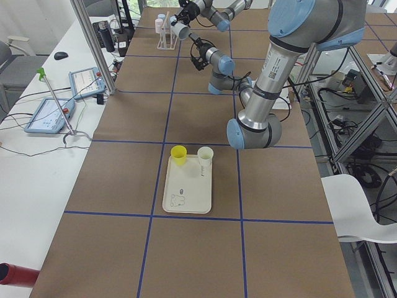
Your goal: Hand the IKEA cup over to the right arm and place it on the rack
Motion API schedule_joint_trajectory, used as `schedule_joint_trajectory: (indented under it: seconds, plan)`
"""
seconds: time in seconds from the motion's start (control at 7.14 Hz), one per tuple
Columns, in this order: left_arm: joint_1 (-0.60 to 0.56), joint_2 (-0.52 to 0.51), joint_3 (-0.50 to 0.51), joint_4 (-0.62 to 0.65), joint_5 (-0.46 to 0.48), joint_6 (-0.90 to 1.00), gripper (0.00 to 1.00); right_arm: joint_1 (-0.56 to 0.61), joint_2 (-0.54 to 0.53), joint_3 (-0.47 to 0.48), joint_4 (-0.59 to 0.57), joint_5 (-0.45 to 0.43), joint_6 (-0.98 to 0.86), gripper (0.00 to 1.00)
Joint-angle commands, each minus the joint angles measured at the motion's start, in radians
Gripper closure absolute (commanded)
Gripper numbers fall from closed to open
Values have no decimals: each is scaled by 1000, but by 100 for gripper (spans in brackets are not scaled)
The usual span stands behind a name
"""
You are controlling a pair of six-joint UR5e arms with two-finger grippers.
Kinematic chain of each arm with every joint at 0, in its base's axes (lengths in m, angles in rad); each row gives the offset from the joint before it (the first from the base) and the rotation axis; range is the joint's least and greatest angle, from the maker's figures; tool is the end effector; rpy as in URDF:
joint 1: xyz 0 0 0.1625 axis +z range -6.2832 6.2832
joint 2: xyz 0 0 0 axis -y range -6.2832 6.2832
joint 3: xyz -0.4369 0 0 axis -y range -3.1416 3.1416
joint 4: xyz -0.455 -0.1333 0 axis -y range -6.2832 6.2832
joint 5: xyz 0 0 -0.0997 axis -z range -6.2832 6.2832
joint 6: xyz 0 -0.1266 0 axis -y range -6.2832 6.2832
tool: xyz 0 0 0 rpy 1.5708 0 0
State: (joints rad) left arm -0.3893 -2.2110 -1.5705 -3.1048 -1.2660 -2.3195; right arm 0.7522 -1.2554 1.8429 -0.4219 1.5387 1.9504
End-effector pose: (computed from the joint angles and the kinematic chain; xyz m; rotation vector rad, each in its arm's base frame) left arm 0.5538 -0.4123 0.0906 -0.2290 2.3015 -0.9510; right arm -0.3608 -0.5257 0.2065 0.3604 -1.7788 0.8485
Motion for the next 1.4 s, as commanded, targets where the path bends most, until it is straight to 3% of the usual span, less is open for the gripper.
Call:
schedule_joint_trajectory:
  seconds: [0.0, 0.42, 0.7, 0.98, 1.26]
  plan:
    - [-11, 2, 0, 24, -3, 172, 0, 76, -50, 15, -122, -2, -201, 100]
    - [-17, 1, -34, 260, -49, 412, 0, 163, -152, 28, -219, -80, -385, 100]
    - [-31, 2, -36, 360, -65, 518, 0, 164, -180, 24, -355, -240, -578, 100]
    - [-45, 2, -60, 487, -67, 604, 0, 161, -187, 15, -476, -372, -655, 100]
    - [-66, 4, -155, 721, -72, 687, 1, 164, -199, 15, -557, -474, -718, 100]
